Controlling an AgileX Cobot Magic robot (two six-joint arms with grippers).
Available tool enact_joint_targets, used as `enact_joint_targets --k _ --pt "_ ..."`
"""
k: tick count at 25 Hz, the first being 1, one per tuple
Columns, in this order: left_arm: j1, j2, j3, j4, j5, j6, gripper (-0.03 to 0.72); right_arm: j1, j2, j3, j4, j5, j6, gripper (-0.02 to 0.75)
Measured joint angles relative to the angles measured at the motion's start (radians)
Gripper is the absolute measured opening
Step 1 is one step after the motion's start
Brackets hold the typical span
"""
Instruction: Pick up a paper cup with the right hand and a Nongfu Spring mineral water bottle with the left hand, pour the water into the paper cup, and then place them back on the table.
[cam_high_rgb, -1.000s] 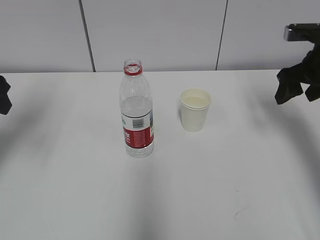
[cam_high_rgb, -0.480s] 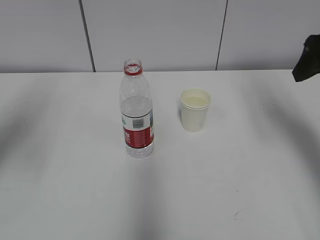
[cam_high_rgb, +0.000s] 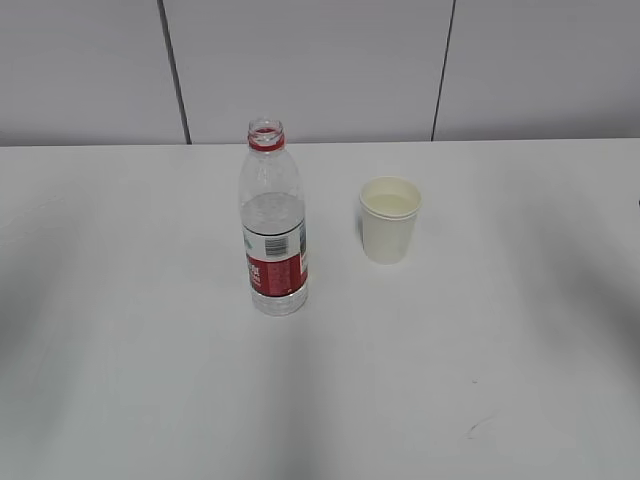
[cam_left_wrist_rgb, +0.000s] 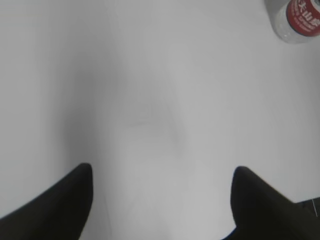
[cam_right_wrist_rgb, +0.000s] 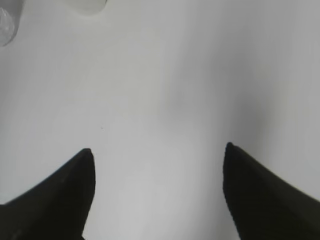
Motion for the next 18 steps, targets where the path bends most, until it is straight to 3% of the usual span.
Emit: enact_joint_targets --k 8,18 --pt "0.000 -0.228 0.194 -0.026 0.007 0.002 0.523 0.000 -0.217 0.198 0.002 0.000 -0.020 0.592" --pt "0.000 -0.436 0.331 -0.030 0.024 0.002 0.523 0.000 -0.493 0.417 0.002 0.018 -0.023 0.592"
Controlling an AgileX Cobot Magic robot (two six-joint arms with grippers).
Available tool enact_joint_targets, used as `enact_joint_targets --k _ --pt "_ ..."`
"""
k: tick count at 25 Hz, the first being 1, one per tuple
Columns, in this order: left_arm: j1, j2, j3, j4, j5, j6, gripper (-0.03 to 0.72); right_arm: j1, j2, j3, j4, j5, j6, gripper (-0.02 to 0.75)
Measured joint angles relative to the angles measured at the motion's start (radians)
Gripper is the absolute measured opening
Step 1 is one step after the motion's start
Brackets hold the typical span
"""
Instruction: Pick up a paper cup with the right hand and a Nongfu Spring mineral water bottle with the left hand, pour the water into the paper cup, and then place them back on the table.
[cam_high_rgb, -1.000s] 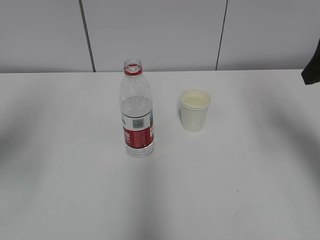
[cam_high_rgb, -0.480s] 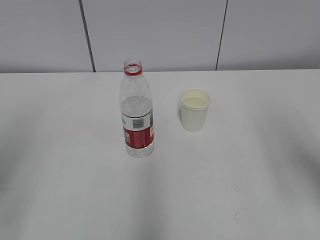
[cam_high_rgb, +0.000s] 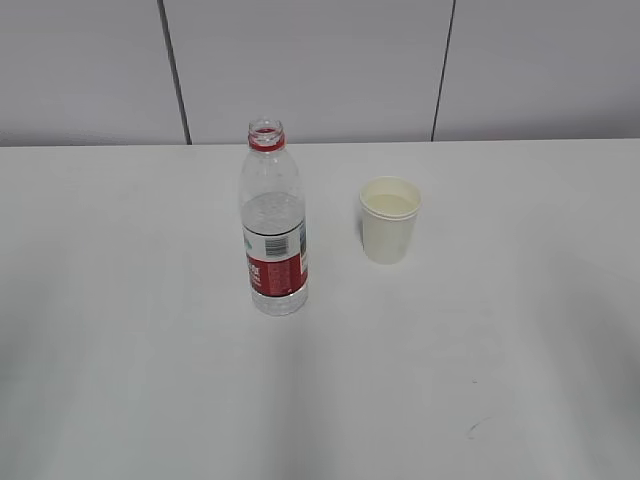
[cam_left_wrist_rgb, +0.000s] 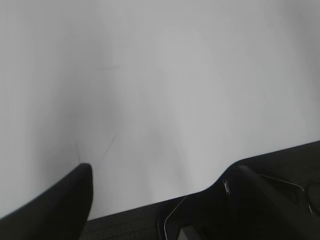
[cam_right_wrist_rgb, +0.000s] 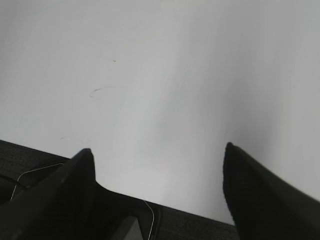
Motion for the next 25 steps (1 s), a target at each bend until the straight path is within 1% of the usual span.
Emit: enact_joint_targets --k 3,8,12,18,25 --pt "0.000 -0.046 0.032 0.000 0.003 0.000 0.523 0.000 -0.087 0.041 0.000 0.024 -0.001 0.592" --pt "0.000 -0.113 0.042 0.000 0.004 0.000 0.519 0.000 -0.212 0.094 0.000 0.044 -0.002 0.592" --pt "0.000 -0.186 0.042 0.000 0.004 0.000 0.512 0.000 -0.308 0.113 0.000 0.053 -0.002 0.592" --pt "0.000 -0.317 0.042 -0.006 0.012 0.000 0.512 0.000 -0.436 0.125 0.000 0.122 -0.002 0.591" --pt "0.000 -0.486 0.042 -0.018 0.021 0.000 0.512 0.000 -0.615 0.129 0.000 0.128 -0.003 0.591"
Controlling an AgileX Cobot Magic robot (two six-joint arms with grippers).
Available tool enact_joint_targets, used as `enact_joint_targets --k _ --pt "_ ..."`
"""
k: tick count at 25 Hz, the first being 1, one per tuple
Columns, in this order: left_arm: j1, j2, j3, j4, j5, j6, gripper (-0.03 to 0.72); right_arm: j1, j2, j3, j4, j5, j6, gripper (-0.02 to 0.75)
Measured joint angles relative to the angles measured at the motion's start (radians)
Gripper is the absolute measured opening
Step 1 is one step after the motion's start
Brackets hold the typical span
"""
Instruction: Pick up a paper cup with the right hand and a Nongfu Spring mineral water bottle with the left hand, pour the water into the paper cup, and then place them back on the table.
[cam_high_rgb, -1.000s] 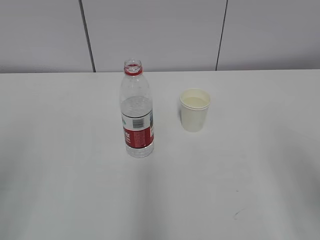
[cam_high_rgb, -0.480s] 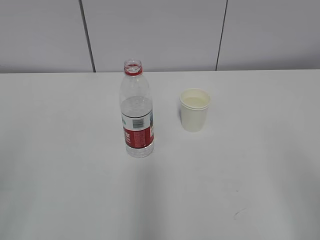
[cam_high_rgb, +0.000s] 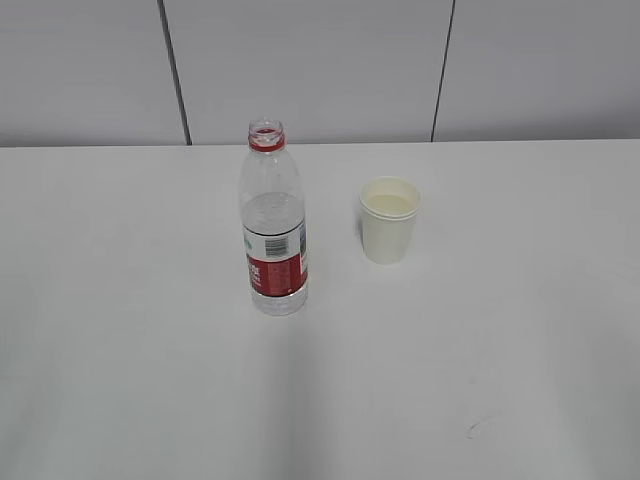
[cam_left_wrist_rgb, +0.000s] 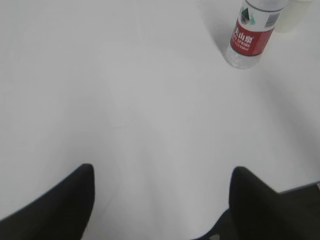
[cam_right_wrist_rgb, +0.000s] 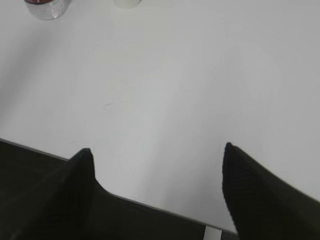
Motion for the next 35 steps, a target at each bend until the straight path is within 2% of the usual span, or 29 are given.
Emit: enact_joint_targets --k 5,12,35 --pt "0.000 -0.046 -0.001 -0.007 0.006 0.000 0.510 0.000 -0.103 0.004 -0.009 0.000 0.053 0.591" --pt "0.000 -0.047 0.000 -0.009 0.006 -0.035 0.510 0.000 -0.113 0.004 -0.069 -0.004 0.160 0.591" --pt "0.000 -0.050 0.000 -0.027 0.006 -0.048 0.510 0.000 -0.113 0.004 -0.090 -0.008 0.184 0.591"
